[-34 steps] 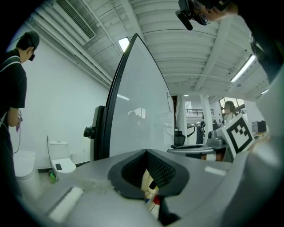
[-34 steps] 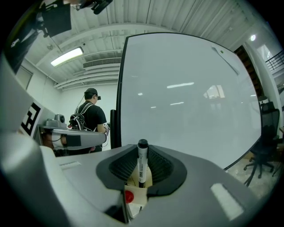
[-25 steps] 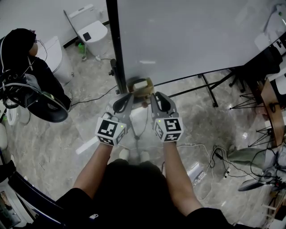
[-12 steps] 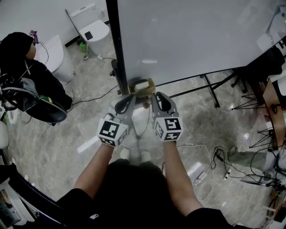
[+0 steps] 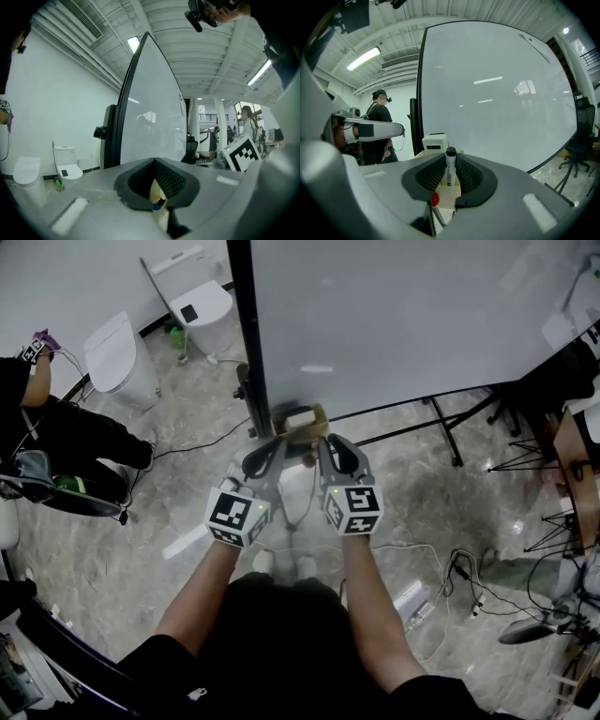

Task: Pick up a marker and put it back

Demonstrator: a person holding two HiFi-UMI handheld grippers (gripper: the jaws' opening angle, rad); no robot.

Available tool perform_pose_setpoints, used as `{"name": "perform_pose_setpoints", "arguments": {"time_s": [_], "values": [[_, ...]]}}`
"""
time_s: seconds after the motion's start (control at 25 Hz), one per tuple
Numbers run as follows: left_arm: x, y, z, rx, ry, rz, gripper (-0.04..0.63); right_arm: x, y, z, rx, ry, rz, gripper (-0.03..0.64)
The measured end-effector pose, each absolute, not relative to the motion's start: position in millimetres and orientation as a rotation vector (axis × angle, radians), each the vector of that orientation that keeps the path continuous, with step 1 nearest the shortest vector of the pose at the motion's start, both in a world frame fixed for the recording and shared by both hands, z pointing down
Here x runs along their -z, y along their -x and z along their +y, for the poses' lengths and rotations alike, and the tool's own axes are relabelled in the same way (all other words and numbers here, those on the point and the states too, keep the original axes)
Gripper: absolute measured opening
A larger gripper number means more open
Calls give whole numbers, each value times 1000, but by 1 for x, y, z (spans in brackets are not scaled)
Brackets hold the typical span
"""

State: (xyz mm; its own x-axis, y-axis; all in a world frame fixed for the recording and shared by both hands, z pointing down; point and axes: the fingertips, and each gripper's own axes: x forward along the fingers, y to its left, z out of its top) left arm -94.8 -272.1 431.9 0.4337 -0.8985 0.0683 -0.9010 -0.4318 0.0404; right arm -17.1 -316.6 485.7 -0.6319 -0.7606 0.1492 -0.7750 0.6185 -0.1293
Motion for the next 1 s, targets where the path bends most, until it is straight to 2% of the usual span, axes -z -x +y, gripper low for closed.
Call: {"name": "perform_pose_setpoints", "arguments": {"time_s": [0.24, 0.48, 1.0], "values": [[-433, 95, -270, -58, -2597, -1636, 3, -488, 15, -316, -278, -1308, -2747, 78], [-431, 92, -267, -53, -2606, -1627, 3, -490, 10, -314, -294, -1321, -2728, 118], [-425, 93, -258, -51, -2627, -1623, 3, -489, 4, -307, -296, -1342, -2710, 129]]}}
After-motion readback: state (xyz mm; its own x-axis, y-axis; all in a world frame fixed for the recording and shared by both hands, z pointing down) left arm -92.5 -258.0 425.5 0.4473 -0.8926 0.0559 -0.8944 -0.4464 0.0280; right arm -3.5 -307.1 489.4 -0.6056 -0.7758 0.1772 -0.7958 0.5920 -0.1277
